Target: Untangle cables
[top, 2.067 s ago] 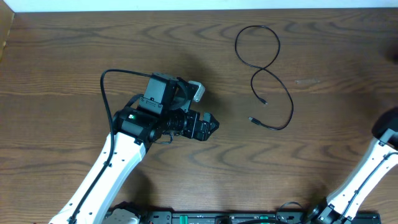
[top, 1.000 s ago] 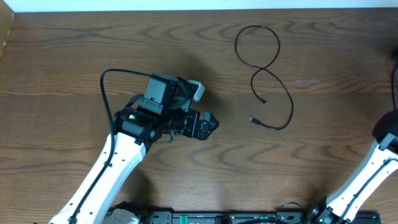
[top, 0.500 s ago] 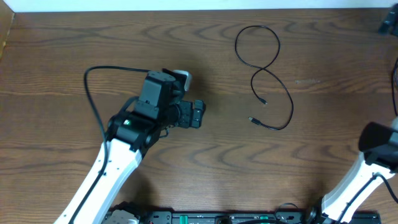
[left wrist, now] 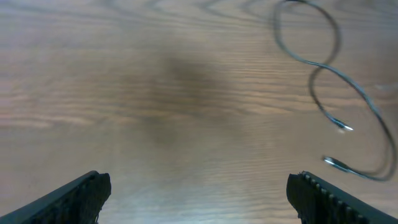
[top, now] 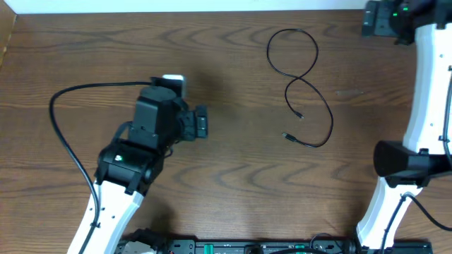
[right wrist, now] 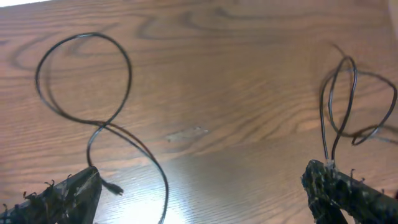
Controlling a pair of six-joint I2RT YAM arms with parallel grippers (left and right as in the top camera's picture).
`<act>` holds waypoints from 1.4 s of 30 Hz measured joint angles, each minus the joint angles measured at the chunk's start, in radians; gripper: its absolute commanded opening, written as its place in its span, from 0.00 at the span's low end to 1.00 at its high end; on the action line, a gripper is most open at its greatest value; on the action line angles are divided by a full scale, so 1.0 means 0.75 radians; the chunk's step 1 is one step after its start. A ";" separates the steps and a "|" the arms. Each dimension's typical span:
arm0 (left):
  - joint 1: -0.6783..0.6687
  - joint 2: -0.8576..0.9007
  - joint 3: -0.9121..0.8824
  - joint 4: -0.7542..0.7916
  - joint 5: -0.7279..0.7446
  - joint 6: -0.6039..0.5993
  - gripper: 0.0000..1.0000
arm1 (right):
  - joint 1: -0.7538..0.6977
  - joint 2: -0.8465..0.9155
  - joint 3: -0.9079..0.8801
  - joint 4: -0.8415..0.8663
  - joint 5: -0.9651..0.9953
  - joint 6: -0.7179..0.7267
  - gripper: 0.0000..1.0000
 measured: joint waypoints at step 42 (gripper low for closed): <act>0.157 -0.013 -0.002 0.081 0.117 0.108 0.96 | 0.051 -0.652 -2.193 1.638 -0.498 -0.135 0.99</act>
